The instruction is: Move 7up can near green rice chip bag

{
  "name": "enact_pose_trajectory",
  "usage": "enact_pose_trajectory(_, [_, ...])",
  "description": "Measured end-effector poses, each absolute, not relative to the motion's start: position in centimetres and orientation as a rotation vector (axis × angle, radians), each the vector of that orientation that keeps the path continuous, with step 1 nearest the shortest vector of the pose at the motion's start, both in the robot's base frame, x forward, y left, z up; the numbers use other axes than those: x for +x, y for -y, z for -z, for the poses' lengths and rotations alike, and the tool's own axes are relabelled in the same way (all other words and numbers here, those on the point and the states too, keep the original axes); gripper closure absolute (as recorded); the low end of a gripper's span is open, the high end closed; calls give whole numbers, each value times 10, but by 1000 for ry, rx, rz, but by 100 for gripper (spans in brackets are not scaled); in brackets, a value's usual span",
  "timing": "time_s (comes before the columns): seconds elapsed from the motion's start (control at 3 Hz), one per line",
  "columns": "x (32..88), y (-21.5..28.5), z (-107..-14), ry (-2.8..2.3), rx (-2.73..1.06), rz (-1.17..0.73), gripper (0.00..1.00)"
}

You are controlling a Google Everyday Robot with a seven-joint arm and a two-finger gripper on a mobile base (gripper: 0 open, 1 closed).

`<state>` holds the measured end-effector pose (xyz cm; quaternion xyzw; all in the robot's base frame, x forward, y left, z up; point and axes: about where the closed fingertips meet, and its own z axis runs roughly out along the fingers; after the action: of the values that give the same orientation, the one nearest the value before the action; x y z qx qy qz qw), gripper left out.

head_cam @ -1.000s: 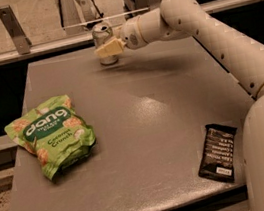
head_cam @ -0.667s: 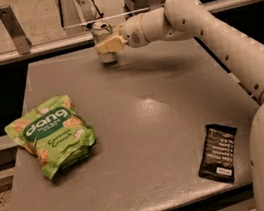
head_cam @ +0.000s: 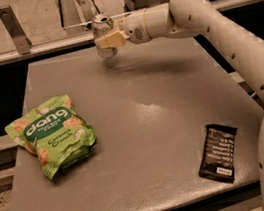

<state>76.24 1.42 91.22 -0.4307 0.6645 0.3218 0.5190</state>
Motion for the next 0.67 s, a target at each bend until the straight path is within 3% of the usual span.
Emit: enact_pose_trajectory(0.67, [744, -37, -909, -1549, -1073, -837, 100])
